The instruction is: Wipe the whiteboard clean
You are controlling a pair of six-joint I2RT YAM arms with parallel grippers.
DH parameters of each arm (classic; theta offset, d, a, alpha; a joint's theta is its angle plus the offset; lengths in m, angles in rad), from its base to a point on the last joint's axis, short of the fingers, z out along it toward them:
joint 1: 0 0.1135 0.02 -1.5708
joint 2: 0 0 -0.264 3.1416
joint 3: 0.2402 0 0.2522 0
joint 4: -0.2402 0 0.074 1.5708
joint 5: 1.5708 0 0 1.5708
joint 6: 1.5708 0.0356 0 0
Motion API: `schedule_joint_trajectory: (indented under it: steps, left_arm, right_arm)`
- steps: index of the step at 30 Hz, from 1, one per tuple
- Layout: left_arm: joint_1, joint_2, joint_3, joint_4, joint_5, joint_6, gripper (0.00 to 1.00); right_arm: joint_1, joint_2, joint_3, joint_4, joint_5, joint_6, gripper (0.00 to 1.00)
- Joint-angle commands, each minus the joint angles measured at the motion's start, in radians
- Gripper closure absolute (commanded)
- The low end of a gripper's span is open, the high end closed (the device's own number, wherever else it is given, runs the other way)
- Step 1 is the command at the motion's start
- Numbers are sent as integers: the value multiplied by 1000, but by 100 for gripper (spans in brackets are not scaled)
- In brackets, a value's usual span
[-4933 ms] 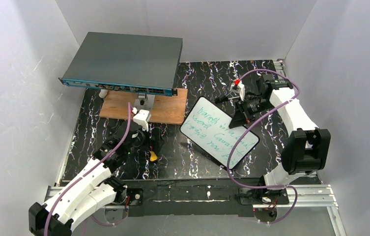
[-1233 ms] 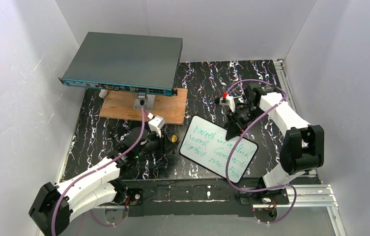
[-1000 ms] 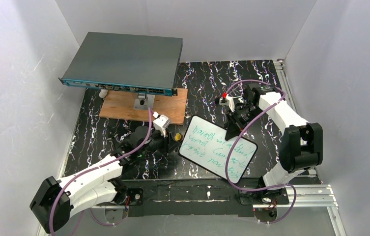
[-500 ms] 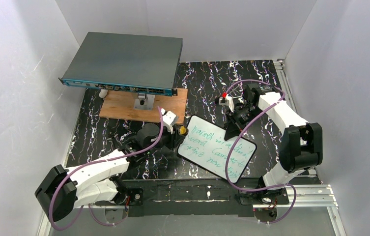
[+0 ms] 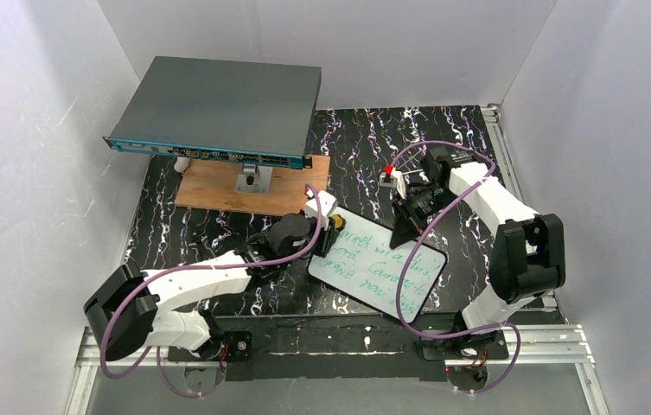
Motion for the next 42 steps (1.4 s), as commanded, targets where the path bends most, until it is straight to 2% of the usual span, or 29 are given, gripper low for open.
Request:
schedule_joint_trajectory:
  steps: [1, 10, 19, 22, 27, 33, 37, 42]
  left_arm:
    - [-50, 29, 53, -57, -132, 7, 100]
    - [-126, 120, 106, -97, -199, 8, 100]
    - [-107, 105, 94, -136, -326, -26, 100]
    - [-68, 88, 87, -152, -305, -57, 100]
    - [-65, 95, 102, -164, -234, -56, 100]
    - [-143, 102, 126, -158, -166, -11, 100]
    - [-178, 115, 136, -167, -202, -22, 100]
    - [-160, 122, 138, -201, -323, -30, 100]
  right_arm:
    - [19, -3, 20, 34, -68, -29, 99]
    - [30, -3, 19, 36, -64, -30, 99]
    - [37, -2, 18, 34, -64, -33, 99]
    - [38, -2, 19, 33, -64, -33, 99]
    - [39, -1, 16, 37, -58, -32, 99]
    - [38, 2, 14, 42, -55, -28, 99]
    - [38, 5, 15, 40, -55, -28, 99]
    - [38, 6, 16, 41, -56, -29, 99]
